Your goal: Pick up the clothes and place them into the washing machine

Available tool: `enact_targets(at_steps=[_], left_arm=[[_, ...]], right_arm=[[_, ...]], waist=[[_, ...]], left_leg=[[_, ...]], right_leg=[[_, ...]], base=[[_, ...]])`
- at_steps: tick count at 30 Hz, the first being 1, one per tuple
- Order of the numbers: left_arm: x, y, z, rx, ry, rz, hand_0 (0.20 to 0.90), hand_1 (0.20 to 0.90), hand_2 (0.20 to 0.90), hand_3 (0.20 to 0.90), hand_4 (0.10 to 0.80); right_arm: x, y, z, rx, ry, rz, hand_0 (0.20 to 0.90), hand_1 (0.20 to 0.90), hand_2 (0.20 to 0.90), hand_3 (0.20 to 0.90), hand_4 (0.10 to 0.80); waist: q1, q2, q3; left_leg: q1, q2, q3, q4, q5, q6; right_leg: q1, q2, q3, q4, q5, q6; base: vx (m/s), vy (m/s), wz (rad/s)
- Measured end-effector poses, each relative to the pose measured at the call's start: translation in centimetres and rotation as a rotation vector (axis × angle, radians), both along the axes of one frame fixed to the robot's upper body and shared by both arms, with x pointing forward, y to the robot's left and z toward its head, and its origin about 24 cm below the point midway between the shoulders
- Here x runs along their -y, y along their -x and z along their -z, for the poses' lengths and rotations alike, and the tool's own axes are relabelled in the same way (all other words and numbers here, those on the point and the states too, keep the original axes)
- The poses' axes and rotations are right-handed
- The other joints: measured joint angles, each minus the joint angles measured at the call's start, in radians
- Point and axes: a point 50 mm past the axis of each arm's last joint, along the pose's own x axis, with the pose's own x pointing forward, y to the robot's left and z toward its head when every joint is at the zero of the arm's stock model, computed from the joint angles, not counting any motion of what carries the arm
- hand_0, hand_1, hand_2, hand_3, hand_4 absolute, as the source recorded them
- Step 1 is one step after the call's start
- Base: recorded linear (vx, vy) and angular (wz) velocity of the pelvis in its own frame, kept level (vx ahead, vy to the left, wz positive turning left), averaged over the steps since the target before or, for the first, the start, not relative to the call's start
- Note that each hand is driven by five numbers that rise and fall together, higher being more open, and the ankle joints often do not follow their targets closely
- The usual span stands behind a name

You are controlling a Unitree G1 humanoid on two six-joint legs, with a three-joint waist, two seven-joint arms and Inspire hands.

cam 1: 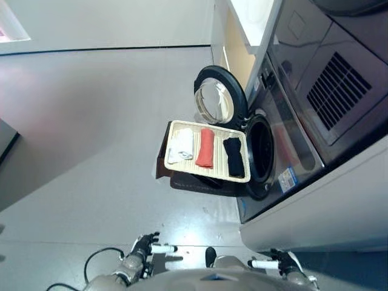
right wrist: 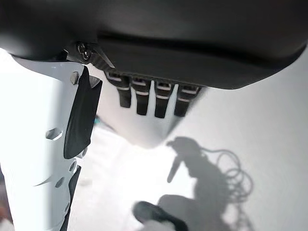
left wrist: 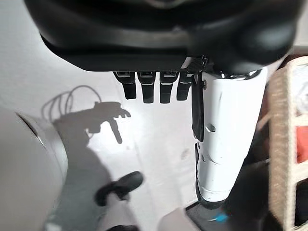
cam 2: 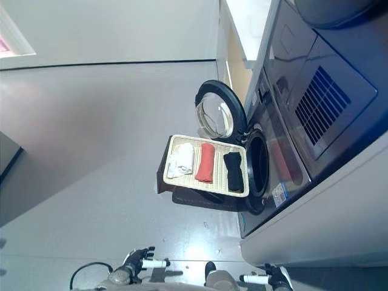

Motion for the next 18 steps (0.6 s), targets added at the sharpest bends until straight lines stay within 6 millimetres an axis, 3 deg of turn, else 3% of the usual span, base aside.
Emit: enact_targets(at_steps=[1, 3, 4, 5, 6, 8, 11, 12, 13, 16, 17, 18], left_arm=[[0.0, -0.3, -0.1, 0.014, 0.001, 0.001, 0.9, 0.9, 0.9, 0.9, 0.8], [-0.1, -1.0, -0.4, 0.046, -0.001, 0.006, 0.9, 0.9, 0.9, 0.9, 0.8], [0.1, -1.6, -0.6, 0.068, 0.004, 0.008, 0.9, 0.9, 0.9, 0.9, 0.8], [0.0, -2.3, -0.9, 0.088, 0.003, 0.004, 0.9, 0.9, 0.9, 0.9, 0.8], [-0.1, -2.3, -0.9, 0.09, -0.001, -0.001, 0.9, 0.9, 0.9, 0.9, 0.8], [-0.5, -1.9, -0.8, 0.087, -0.015, -0.018, 0.9, 0.9, 0.9, 0.9, 0.8], [-0.9, -2.0, -0.9, 0.108, -0.028, -0.033, 0.9, 0.9, 0.9, 0.9, 0.8], [-1.0, -1.6, -0.8, 0.097, -0.018, -0.088, 0.9, 0.9, 0.9, 0.9, 0.8], [-1.0, -1.5, -0.7, 0.091, -0.017, -0.1, 0.9, 0.9, 0.9, 0.9, 0.8], [-1.2, -0.7, -0.5, 0.071, -0.021, -0.108, 0.9, 0.9, 0.9, 0.9, 0.8], [-1.0, -0.3, -0.3, 0.049, -0.026, -0.093, 0.9, 0.9, 0.9, 0.9, 0.8], [-1.1, -1.0, -0.5, 0.064, -0.028, -0.076, 0.9, 0.9, 0.9, 0.9, 0.8]], right_arm=[[-0.5, 0.1, 0.2, -0.013, -0.016, -0.01, 0.9, 0.9, 0.9, 0.9, 0.8], [-1.5, -0.1, 0.5, -0.012, -0.031, -0.04, 0.9, 0.9, 0.9, 0.9, 0.8], [-1.8, -0.6, 0.4, -0.001, -0.035, -0.05, 0.9, 0.9, 0.9, 0.9, 0.8], [-2.4, -1.1, 0.5, 0.007, -0.05, -0.056, 0.9, 0.9, 0.9, 0.9, 0.8], [-2.7, -1.2, 0.5, 0.008, -0.057, -0.059, 0.9, 0.9, 0.9, 0.9, 0.8], [-3.4, -1.3, 0.7, 0.005, -0.065, -0.093, 0.9, 0.9, 0.9, 0.9, 0.8], [-3.5, -1.8, 0.6, 0.011, -0.061, -0.1, 0.9, 0.9, 0.9, 0.9, 0.8], [-3.3, -1.9, 0.5, 0.013, -0.053, -0.095, 0.9, 0.9, 0.9, 0.9, 0.8], [-3.2, -1.9, 0.5, 0.011, -0.041, -0.091, 0.9, 0.9, 0.9, 0.9, 0.8], [-2.1, -2.3, 0.1, 0.009, 0.0, -0.088, 0.9, 0.9, 0.9, 0.9, 0.8], [-1.6, -2.3, 0.2, -0.075, 0.015, -0.101, 0.9, 0.9, 0.9, 0.9, 0.8], [-2.1, -2.0, 0.3, -0.056, 0.009, -0.102, 0.9, 0.9, 0.9, 0.9, 0.8]], waist=[[0.008, -0.011, 0.003], [0.033, -0.044, 0.021], [0.055, -0.053, 0.029], [0.066, -0.085, 0.06], [0.079, -0.098, 0.069], [0.101, -0.111, 0.081], [0.137, -0.059, 0.107], [0.157, -0.045, 0.106], [0.166, -0.038, 0.1], [0.174, 0.005, 0.078], [0.177, 0.013, 0.072], [0.172, -0.001, 0.055]], left_leg=[[-0.003, -0.009, 0.008, 0.028, 0.044, -0.011], [-0.03, -0.038, 0.03, 0.087, 0.116, 0.007], [-0.085, -0.054, 0.037, 0.146, 0.101, 0.032], [-0.137, -0.083, 0.071, 0.131, 0.079, 0.069], [-0.142, -0.087, 0.093, 0.083, 0.069, 0.09], [-0.187, -0.071, 0.119, -0.101, 0.074, 0.097], [-0.211, -0.002, 0.126, -0.429, 0.16, 0.075], [-0.208, 0.003, 0.125, -0.537, 0.193, 0.061], [-0.203, -0.001, 0.126, -0.584, 0.209, 0.058], [-0.195, -0.008, 0.133, -0.536, 0.23, 0.083], [-0.18, -0.009, 0.141, -0.494, 0.244, 0.11], [-0.169, -0.025, 0.14, -0.499, 0.263, 0.165]], right_leg=[[0.017, -0.001, 0.009, -0.003, -0.007, -0.011], [0.023, -0.014, 0.046, -0.014, -0.008, -0.02], [0.025, -0.023, 0.076, -0.042, 0.003, -0.029], [0.055, -0.046, 0.094, -0.08, 0.023, -0.035], [0.065, -0.052, 0.114, -0.089, 0.028, -0.034], [0.098, -0.046, 0.149, -0.141, 0.037, -0.047], [0.157, 0.023, 0.195, -0.222, 0.062, -0.042], [0.163, 0.034, 0.238, -0.223, 0.049, -0.038], [0.164, 0.032, 0.247, -0.219, 0.055, -0.041], [0.207, 0.026, 0.276, -0.218, 0.027, 0.008], [0.219, 0.021, 0.247, -0.218, 0.014, 0.041], [0.229, -0.005, 0.256, -0.218, 0.0, 0.05]], base=[[0.232, -0.091, -0.21], [0.136, -0.037, -0.28], [0.187, 0.013, -0.34], [0.195, 0.017, -0.26], [0.245, 0.084, -0.25], [0.303, 0.127, -0.47], [0.413, 0.172, -0.6], [0.316, 0.165, -1.08], [0.158, 0.124, -1.1], [0.318, 0.179, -1.02], [0.258, 0.176, -0.76], [0.267, 0.179, -0.29]])
